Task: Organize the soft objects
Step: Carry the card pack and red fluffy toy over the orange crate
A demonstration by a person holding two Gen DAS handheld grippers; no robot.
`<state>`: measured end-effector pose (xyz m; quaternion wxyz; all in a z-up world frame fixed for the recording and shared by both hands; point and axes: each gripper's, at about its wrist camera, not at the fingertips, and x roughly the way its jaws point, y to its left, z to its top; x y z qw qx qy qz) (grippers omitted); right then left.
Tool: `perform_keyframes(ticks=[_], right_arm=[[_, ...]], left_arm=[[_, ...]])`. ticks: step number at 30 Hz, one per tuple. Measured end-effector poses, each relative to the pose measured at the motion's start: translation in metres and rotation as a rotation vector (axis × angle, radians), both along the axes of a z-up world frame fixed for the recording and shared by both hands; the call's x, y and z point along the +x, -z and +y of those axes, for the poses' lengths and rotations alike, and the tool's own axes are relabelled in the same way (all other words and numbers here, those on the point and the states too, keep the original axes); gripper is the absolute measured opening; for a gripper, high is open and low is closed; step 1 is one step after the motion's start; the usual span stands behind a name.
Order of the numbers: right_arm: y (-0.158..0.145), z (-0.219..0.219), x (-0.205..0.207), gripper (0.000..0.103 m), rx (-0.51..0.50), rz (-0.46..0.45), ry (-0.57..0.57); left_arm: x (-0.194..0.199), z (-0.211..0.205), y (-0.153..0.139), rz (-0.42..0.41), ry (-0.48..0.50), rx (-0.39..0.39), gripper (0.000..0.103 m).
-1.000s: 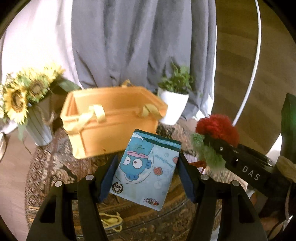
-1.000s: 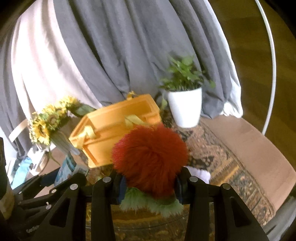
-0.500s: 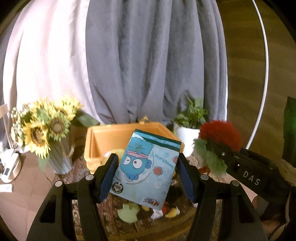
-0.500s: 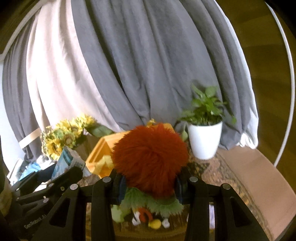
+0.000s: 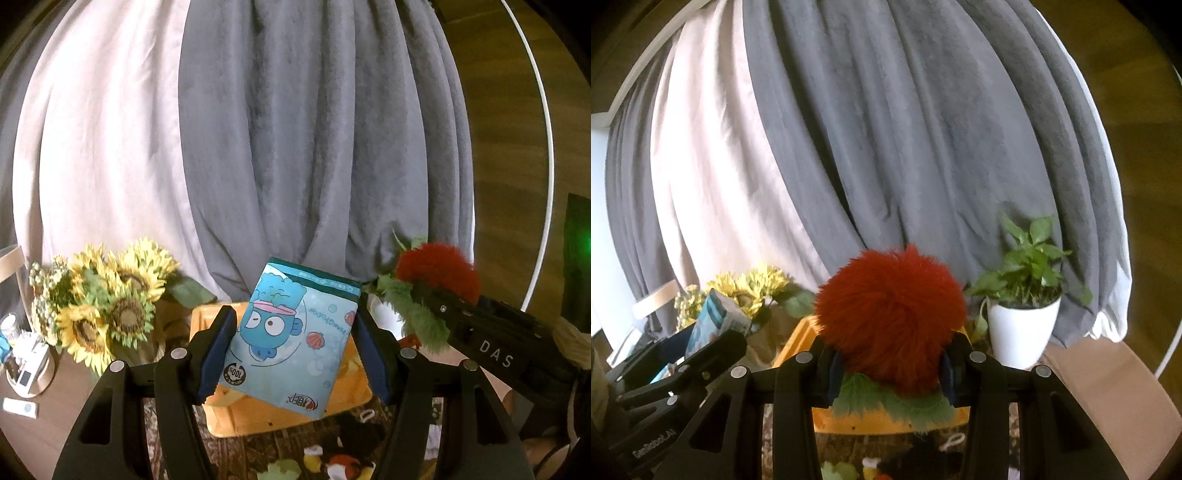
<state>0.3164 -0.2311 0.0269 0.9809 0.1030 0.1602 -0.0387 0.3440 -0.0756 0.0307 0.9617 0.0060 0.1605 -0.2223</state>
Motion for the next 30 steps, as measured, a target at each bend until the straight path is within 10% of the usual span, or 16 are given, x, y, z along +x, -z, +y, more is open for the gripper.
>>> perform_keyframes(ticks=[30], right_arm=[[0.035,-0.023,0.15,0.043,-0.015,0.161,-0.07]], left_arm=[[0.132,-0.023,0.042,0.117,-0.08,0.078,0.063]])
